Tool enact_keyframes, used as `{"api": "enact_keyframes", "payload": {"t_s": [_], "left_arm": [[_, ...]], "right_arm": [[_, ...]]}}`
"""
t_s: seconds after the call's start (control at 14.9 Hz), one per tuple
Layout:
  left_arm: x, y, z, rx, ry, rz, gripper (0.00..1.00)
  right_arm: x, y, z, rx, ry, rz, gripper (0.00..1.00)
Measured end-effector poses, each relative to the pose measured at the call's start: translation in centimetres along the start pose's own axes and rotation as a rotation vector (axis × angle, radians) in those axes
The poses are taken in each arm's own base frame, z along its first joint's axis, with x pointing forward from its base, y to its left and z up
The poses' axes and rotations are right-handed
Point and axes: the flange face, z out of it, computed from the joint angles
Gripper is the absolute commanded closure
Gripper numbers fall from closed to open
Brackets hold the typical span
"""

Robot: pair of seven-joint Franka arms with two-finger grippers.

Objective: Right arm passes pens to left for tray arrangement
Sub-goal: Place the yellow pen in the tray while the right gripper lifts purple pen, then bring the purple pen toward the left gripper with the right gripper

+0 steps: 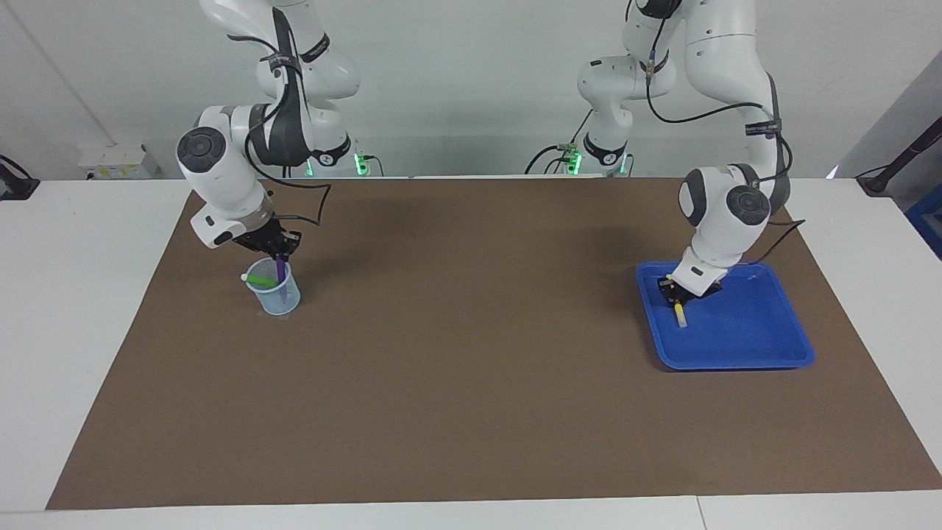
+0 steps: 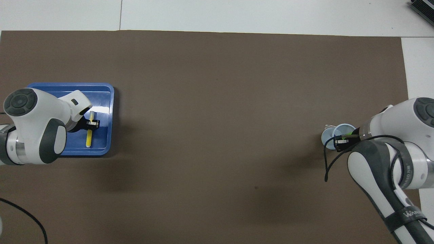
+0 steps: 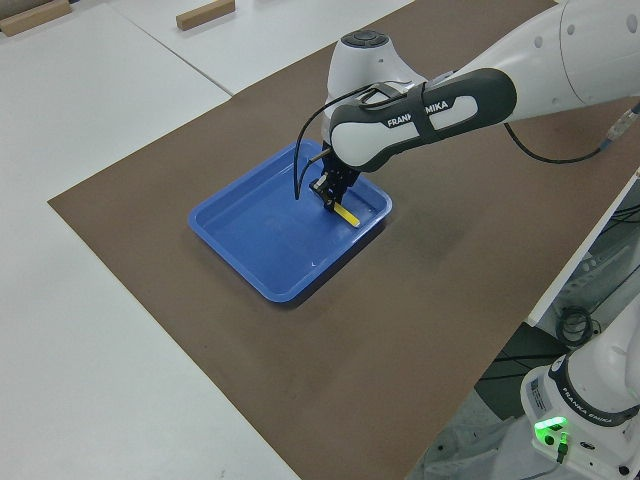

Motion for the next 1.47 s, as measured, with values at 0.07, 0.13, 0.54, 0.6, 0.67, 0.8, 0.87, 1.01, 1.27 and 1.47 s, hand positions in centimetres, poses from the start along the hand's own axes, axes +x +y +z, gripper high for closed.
{"api": "enact_keyframes", "payload": {"t_s": [0.07, 0.13, 0.54, 0.6, 0.67, 0.8, 0.87, 1.01, 1.27, 1.47], "left_arm": [[0.1, 0.0, 0.0, 0.000, 0.007, 0.000, 0.53], [0.1, -0.1, 0.0, 0.001, 0.013, 0.002, 0.21], [0.2, -0.3, 0.2, 0.001, 0.006, 0.006, 0.20], [0.2, -0.2, 0.2, -0.001, -0.001, 0.008, 0.20], [0.3, -0.1, -0.1, -0.006, -0.014, 0.004, 0.20], [1.1, 0.0, -1.5, -0.033, -0.038, -0.018, 0.20], [1.5, 0.1, -2.5, -0.048, -0.050, -0.028, 0.20], [2.2, 0.3, -4.5, -0.094, -0.082, -0.058, 0.19], [2.9, 1.2, -8.8, -0.255, -0.130, -0.236, 0.10], [2.8, 2.7, -11.5, -0.419, -0.169, -0.473, 0.10]], "right_arm": [[0.1, 0.0, -0.2, -0.021, 0.005, -0.016, 1.00], [0.2, 0.0, -0.5, -0.043, 0.014, -0.036, 1.00], [0.6, 0.3, -6.0, -0.080, 0.015, -0.180, 1.00], [0.5, 0.0, -7.6, -0.071, 0.010, -0.187, 1.00], [0.1, -0.6, -9.1, -0.052, 0.006, -0.191, 1.00], [-0.8, -2.3, -11.9, 0.005, 0.010, -0.202, 1.00], [-1.4, -3.3, -13.2, 0.037, 0.020, -0.212, 1.00], [-2.5, -5.6, -15.5, 0.124, 0.051, -0.235, 1.00], [-4.1, -12.5, -17.6, 0.284, 0.114, -0.292, 1.00], [-5.5, -19.7, -18.7, 0.329, 0.213, -0.306, 1.00]]}}
